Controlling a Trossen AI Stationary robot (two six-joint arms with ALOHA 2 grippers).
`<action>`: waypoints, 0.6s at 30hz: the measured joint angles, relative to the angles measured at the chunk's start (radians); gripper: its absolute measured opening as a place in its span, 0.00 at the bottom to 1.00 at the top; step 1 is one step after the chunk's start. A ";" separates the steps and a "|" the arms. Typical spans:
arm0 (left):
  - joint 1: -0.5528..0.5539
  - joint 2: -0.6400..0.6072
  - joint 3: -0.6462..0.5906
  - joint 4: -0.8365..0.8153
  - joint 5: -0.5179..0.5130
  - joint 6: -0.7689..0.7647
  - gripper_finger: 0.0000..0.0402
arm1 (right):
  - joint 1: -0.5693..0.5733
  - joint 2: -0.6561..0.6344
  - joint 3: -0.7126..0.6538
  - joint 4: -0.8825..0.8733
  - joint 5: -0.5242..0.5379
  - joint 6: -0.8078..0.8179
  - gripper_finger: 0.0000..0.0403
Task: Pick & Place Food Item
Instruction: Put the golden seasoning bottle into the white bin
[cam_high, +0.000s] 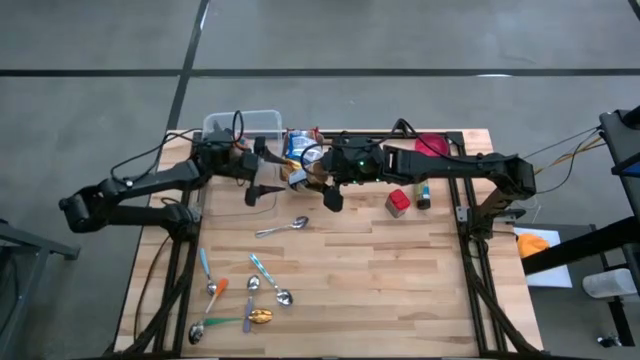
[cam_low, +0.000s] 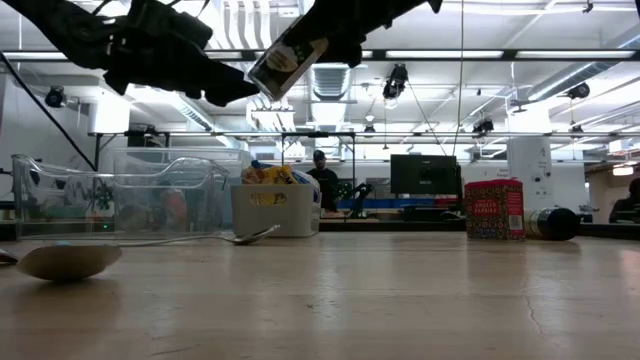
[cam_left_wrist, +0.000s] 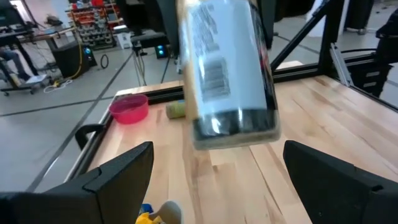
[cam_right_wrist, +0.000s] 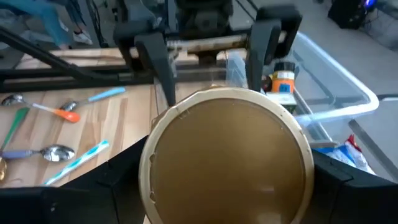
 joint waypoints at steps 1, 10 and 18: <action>-0.004 0.002 0.000 0.001 0.000 0.000 0.90 | 0.000 0.000 -0.004 0.018 0.000 0.000 0.69; -0.035 0.000 0.000 0.032 0.000 0.000 0.90 | 0.000 0.002 -0.031 0.119 0.000 0.000 0.69; -0.044 0.000 0.000 0.050 0.000 0.000 0.90 | -0.001 0.098 -0.045 0.266 -0.001 -0.033 0.69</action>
